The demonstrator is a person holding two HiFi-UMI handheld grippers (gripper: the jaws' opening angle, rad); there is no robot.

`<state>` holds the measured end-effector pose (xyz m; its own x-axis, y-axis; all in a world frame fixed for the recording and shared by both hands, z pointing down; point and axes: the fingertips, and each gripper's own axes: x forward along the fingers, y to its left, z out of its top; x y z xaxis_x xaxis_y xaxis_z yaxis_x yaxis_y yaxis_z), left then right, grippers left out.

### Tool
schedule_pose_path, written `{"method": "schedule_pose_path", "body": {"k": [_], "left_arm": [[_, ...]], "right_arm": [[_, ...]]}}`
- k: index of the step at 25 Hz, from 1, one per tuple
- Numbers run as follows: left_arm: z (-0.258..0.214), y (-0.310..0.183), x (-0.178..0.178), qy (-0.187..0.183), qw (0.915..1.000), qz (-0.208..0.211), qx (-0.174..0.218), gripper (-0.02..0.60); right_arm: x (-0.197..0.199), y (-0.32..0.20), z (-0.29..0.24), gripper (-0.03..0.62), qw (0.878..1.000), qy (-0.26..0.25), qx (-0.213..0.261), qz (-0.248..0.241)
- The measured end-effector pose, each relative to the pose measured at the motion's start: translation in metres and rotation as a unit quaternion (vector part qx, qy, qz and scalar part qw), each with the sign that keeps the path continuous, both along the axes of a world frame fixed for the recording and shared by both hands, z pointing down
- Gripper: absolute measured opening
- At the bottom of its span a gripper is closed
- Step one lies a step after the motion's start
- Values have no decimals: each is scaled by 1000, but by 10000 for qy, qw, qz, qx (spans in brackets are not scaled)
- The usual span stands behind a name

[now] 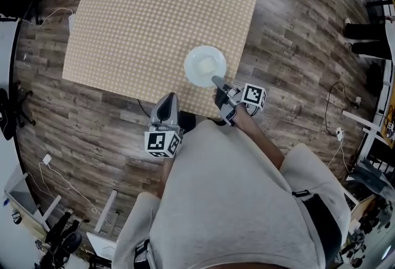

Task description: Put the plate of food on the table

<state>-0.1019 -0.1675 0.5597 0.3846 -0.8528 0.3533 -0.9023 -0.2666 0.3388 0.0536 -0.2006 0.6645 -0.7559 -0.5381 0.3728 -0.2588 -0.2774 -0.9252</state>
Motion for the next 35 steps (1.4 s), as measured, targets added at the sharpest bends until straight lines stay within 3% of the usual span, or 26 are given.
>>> {"method": "schedule_pose_path", "body": {"k": [13,20,35], "left_arm": [[0,-1,-18,-19,9998,-218,-34,9],[0,7,-30,-34,9991,-407,-67,9],[-3,10,-45,-87,9984,-548,-62,9]], "right_arm": [[-42,-84,7,11,9990,-227,368,-137],[-62,-127,23,11,9992,-112,358,-137],[-78,-157,43,15,9995,-98,-200,206]]}}
